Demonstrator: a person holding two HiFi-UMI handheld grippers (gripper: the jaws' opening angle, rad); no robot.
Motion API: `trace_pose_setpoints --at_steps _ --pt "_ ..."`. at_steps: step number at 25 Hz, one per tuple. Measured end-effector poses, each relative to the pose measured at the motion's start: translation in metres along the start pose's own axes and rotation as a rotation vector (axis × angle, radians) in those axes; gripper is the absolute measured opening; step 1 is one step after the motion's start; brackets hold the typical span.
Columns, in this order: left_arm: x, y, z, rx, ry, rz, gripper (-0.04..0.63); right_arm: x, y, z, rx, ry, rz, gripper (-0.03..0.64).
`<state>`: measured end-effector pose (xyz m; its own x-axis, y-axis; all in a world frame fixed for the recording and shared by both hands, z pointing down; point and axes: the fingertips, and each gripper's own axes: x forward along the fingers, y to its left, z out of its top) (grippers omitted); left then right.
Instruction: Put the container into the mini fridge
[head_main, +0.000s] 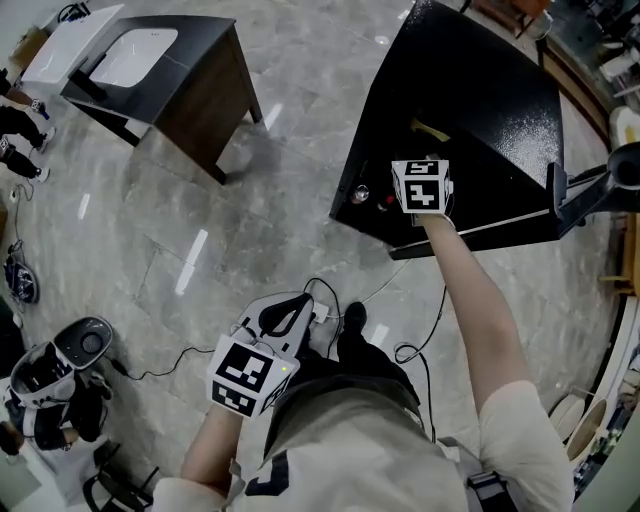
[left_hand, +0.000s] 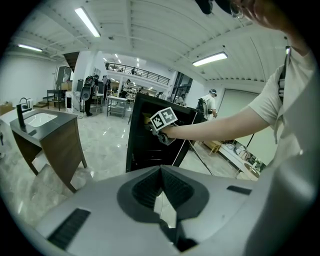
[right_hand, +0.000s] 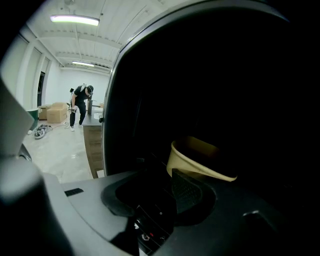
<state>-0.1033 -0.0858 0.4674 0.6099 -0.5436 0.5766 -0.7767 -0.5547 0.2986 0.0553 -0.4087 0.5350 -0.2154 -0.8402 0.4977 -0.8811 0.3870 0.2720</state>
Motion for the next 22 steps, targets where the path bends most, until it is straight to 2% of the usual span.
trace_pose_setpoints --at_steps 9,13,19,22 --pt "-0.009 0.009 0.0 -0.028 -0.013 0.034 0.055 0.011 -0.006 0.009 0.039 0.007 0.0 0.144" --pt "-0.013 0.012 -0.004 -0.036 -0.014 0.047 0.055 0.011 -0.008 0.006 0.018 0.016 0.0 0.144" --pt "-0.017 0.006 -0.001 -0.043 -0.037 0.077 0.055 -0.017 0.009 0.004 -0.019 0.002 0.086 0.144" --pt "-0.025 0.019 0.005 -0.04 -0.061 0.086 0.055 -0.036 0.033 0.013 -0.024 -0.011 0.144 0.143"
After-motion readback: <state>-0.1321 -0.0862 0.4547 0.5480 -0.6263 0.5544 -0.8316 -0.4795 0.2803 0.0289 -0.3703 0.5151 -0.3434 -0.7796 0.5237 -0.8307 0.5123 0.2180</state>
